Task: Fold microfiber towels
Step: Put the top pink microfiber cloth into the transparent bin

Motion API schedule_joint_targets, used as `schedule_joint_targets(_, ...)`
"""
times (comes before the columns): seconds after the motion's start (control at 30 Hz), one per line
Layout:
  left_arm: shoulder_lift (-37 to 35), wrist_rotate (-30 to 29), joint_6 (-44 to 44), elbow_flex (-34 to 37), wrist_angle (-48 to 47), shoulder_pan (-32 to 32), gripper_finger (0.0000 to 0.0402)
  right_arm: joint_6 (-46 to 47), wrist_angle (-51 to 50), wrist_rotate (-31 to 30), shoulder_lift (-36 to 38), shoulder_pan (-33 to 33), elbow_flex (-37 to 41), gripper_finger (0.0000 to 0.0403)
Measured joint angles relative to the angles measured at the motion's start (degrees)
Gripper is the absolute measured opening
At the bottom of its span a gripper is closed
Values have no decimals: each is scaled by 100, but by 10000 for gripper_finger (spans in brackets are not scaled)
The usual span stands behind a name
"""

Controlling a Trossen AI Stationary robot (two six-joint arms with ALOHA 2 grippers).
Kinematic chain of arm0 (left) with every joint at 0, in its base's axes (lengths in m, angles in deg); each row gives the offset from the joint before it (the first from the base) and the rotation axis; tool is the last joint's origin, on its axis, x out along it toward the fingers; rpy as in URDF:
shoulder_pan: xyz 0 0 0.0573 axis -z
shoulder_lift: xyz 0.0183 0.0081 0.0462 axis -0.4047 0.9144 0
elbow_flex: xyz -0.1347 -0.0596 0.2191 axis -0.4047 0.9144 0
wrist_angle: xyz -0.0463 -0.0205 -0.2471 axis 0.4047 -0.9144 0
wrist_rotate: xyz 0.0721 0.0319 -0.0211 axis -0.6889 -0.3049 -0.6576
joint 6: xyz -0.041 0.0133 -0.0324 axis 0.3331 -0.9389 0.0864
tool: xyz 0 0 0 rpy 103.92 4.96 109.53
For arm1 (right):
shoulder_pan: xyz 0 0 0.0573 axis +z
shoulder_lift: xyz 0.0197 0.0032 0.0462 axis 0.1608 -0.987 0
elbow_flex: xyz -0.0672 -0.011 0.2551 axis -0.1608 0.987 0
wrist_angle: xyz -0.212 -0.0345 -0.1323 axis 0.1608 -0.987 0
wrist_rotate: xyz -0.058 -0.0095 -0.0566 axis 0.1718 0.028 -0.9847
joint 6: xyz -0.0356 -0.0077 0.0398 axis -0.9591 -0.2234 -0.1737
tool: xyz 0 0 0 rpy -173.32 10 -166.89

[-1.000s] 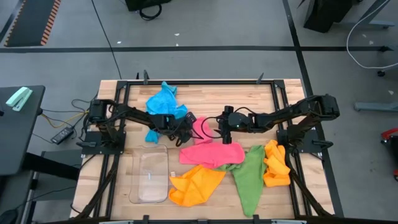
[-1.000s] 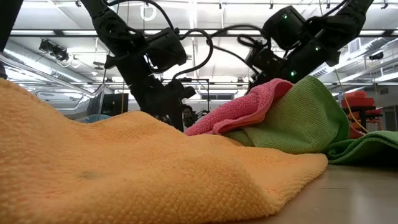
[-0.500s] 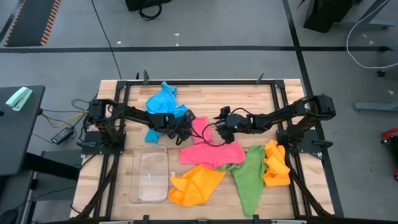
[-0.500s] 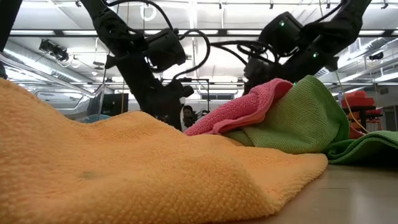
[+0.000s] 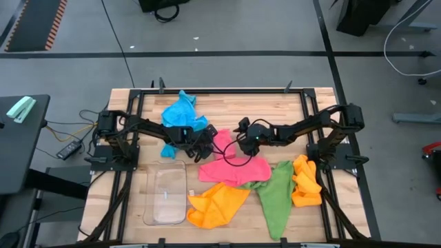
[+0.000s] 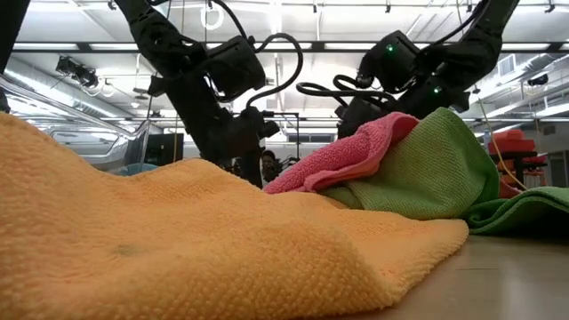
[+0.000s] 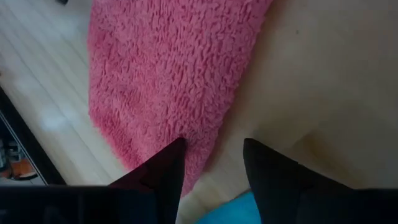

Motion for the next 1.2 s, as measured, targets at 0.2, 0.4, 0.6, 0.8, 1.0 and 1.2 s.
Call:
schedule_joint_targets(0.2, -2, -9, 75, -4, 75, 51, 189, 467, 11, 770, -14, -420, 0, 298)
schedule_joint_targets(0.4, -80, -38, 180, -4, -213, 294, 195, 1643, 9, 1397, -14, -556, 0, 298)
schedule_joint_targets(0.6, -439, 390, 307, -11, -204, 474, 181, 2138, -64, 1466, -14, -381, 0, 298)
schedule_joint_targets(0.8, -593, 457, 726, -7, -347, 447, 181, 1097, -279, 386, -14, 7, 0, 298)
schedule_joint_targets(1.0, -564, 393, 764, -11, -448, 361, 210, 691, -264, 160, -14, 60, 0, 298)
schedule_joint_targets(1.2, -470, 491, 942, -11, -576, 123, 223, -189, -268, 62, -14, 101, 0, 298)
